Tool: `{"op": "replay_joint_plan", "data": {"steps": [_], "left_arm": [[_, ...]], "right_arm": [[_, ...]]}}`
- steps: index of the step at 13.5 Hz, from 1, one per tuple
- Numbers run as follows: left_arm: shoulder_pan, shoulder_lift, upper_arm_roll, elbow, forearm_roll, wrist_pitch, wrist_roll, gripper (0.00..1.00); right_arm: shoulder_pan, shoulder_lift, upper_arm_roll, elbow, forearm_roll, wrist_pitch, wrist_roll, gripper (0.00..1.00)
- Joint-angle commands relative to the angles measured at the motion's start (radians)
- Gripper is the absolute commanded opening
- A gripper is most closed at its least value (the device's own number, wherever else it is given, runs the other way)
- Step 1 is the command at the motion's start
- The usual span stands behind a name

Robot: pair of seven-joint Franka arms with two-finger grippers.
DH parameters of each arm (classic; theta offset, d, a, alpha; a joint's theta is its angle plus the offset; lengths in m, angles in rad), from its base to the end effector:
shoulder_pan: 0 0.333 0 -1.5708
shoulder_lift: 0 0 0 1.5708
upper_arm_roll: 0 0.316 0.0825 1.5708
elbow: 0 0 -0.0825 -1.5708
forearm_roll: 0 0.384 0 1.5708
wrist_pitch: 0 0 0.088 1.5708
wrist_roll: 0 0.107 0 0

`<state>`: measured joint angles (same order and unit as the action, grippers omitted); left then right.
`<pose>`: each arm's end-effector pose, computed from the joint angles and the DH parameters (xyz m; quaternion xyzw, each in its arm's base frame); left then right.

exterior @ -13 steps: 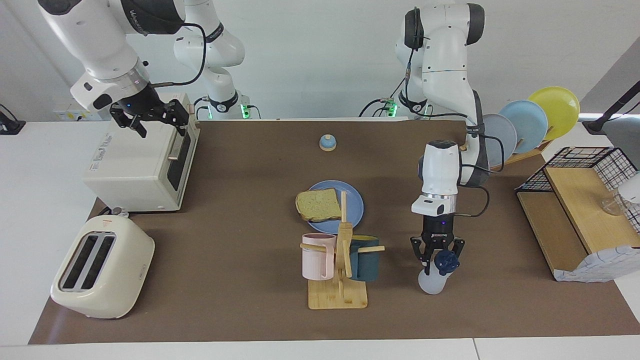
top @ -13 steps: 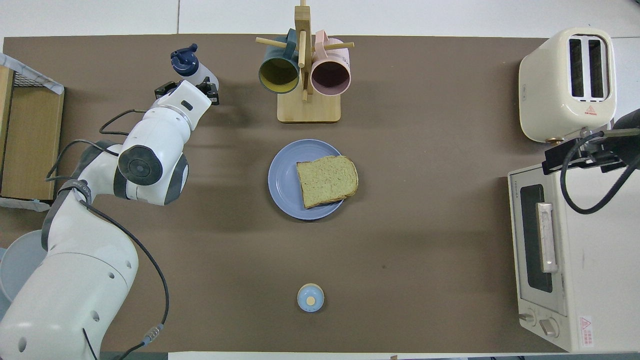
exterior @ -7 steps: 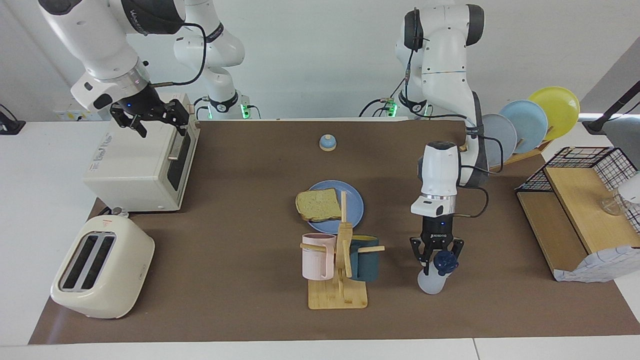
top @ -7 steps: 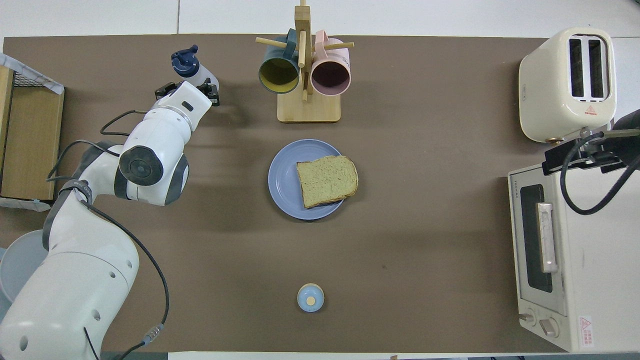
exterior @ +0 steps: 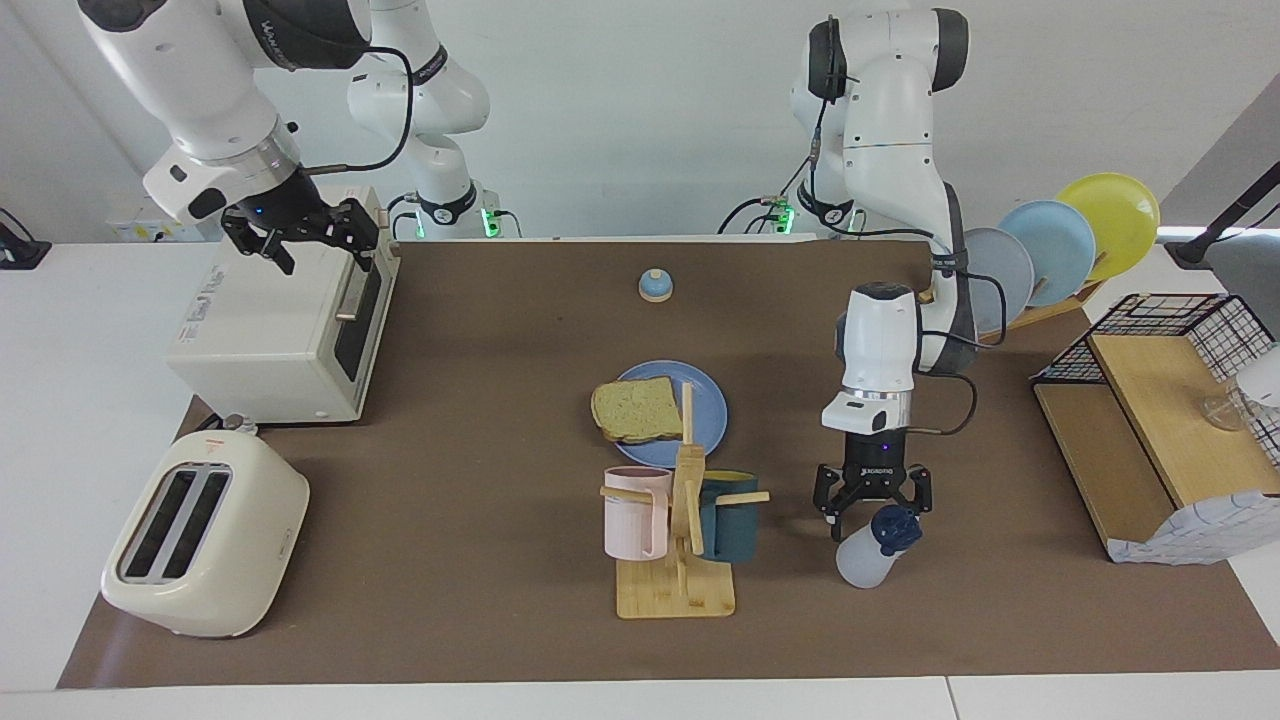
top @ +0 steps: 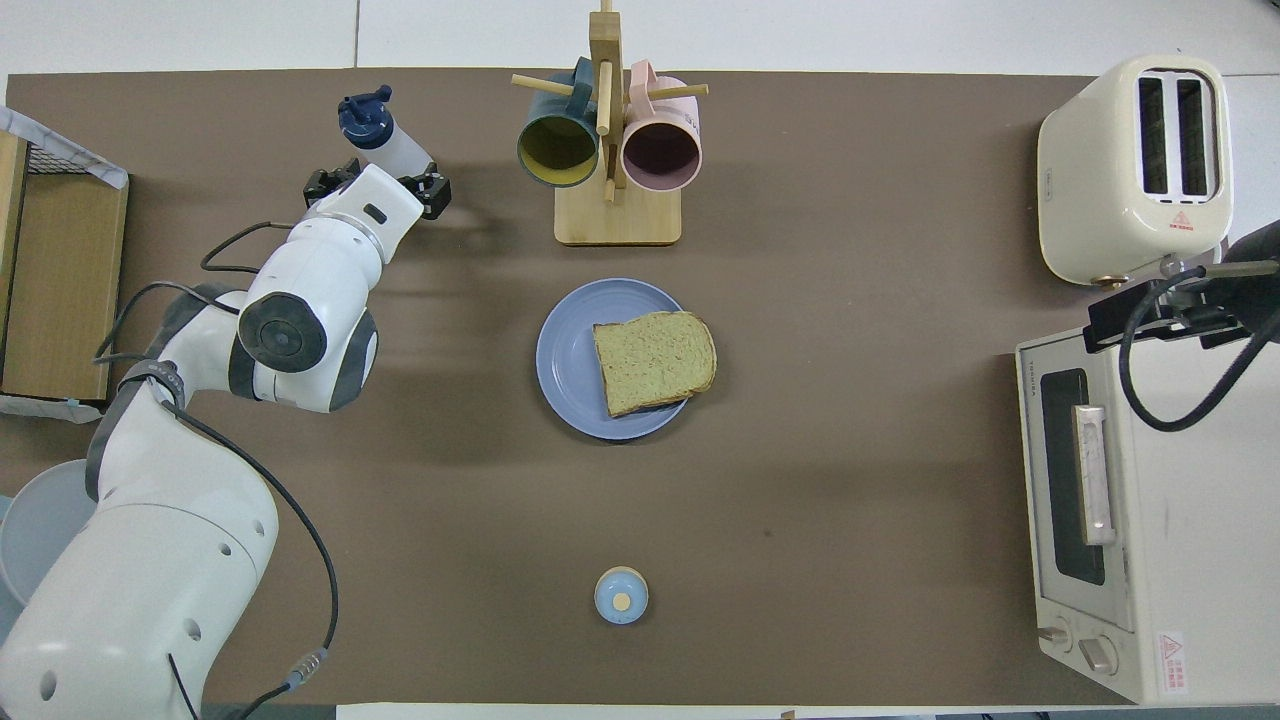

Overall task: Put bread on plate and add seasoning
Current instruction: 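Return the bottle to its spot beside the mug rack with the left gripper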

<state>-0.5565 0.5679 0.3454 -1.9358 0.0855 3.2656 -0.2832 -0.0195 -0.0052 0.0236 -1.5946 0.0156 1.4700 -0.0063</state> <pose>0.6495 -0.1761 0.2961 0.9182 -0.0664 0.3905 0.0098 0.5409 0.0041 0.6081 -0.9982 -0.0055 0.0597 0.0078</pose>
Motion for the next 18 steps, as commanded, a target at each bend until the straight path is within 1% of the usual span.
{"op": "replay_joint_plan", "data": {"steps": [1,3,5,6,8,9,11,12,14,15,17,18], "left_arm": [[0.007,-0.005,-0.006,-0.058,-0.010,0.081,0.003,1.00],[0.001,-0.058,-0.006,-0.132,-0.010,0.097,0.003,1.00],[-0.008,-0.133,-0.006,-0.208,-0.010,0.088,0.006,1.00],[-0.029,-0.164,-0.006,-0.247,-0.010,0.085,0.007,1.00],[-0.071,-0.207,-0.006,-0.288,-0.010,0.054,-0.002,1.00],[-0.100,-0.235,-0.008,-0.295,-0.010,-0.001,-0.002,1.00],[-0.141,-0.290,-0.008,-0.284,-0.012,-0.157,-0.007,1.00],[-0.160,-0.307,-0.008,-0.275,-0.015,-0.206,-0.031,1.00],[-0.163,-0.325,-0.009,-0.258,-0.015,-0.266,-0.066,1.00],[-0.161,-0.342,-0.015,-0.240,-0.015,-0.326,-0.079,1.00],[-0.157,-0.378,-0.017,-0.159,-0.021,-0.549,-0.085,1.00],[-0.157,-0.387,-0.020,-0.106,-0.059,-0.660,-0.083,1.00]], "right_arm": [[-0.008,-0.024,0.004,-0.024,0.013,-0.019,-0.027,1.00],[-0.010,-0.024,0.003,-0.025,0.046,-0.020,-0.024,1.00],[-0.010,-0.024,0.003,-0.024,0.044,-0.020,-0.024,1.00],[-0.010,-0.024,0.003,-0.024,0.046,-0.020,-0.024,1.00],[-0.010,-0.024,0.003,-0.025,0.046,-0.020,-0.026,1.00],[-0.010,-0.024,0.003,-0.024,0.046,-0.022,-0.026,1.00],[-0.010,-0.024,0.003,-0.025,0.046,-0.022,-0.026,1.00],[-0.010,-0.024,0.003,-0.024,0.046,-0.022,-0.026,1.00],[-0.010,-0.024,0.003,-0.025,0.046,-0.023,-0.026,1.00],[-0.010,-0.024,0.003,-0.024,0.046,-0.023,-0.026,1.00],[-0.010,-0.024,0.003,-0.024,0.046,-0.023,-0.026,1.00],[-0.010,-0.024,0.003,-0.024,0.047,-0.023,-0.026,1.00]]}}
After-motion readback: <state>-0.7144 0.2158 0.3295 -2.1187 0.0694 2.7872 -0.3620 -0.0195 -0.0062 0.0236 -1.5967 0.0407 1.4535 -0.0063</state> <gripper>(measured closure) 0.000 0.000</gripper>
